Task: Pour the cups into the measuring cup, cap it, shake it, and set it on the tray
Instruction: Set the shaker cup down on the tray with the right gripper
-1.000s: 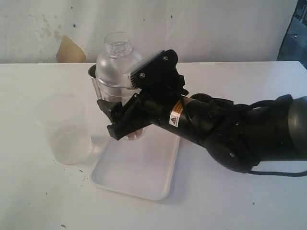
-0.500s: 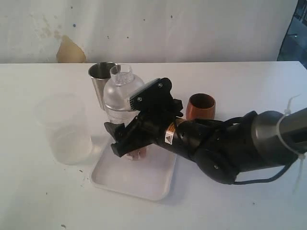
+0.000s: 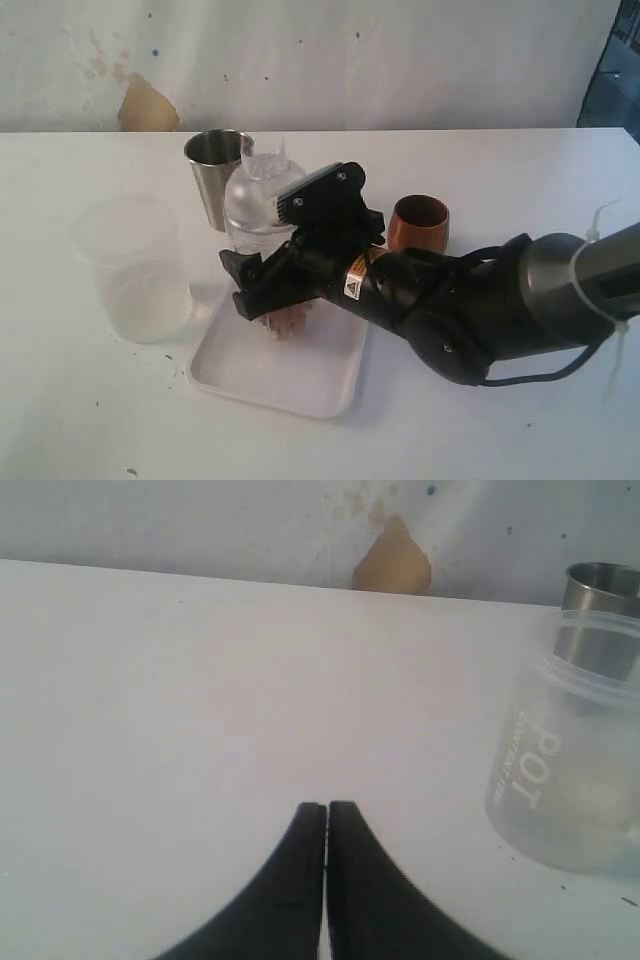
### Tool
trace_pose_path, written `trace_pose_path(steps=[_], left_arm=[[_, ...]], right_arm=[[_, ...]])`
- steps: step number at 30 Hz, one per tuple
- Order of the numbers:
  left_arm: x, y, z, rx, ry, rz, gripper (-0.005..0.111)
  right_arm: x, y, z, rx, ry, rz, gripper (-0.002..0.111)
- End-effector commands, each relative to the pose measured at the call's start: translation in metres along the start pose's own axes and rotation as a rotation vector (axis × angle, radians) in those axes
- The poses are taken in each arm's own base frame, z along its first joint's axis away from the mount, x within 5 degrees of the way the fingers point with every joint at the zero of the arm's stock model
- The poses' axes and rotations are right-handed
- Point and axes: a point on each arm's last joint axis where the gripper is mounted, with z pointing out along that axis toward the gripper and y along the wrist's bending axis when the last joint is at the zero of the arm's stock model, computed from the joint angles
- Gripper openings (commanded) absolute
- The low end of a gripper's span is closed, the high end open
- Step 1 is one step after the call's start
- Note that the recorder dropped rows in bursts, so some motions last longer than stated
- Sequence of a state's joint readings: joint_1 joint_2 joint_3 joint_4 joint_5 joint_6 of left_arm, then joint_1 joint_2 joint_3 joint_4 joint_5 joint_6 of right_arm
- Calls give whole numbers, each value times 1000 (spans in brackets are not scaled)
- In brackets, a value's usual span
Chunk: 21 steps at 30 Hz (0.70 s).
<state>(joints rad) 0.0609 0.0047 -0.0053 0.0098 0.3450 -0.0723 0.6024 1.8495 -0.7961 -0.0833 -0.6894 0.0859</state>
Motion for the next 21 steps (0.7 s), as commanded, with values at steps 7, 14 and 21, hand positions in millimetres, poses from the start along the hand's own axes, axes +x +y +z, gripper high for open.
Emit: trace_pose_path(steps=[7,14,21], left_arm=[[1,0,0,4,-7,3,1],[1,0,0,4,-7,3,1],[1,0,0,4,-7,3,1]], right_arm=[[8,-2,6,4,-22,5,93],[2,-2,3,3,-46,4,93],[-7,-2,0,2,-76,2,93]])
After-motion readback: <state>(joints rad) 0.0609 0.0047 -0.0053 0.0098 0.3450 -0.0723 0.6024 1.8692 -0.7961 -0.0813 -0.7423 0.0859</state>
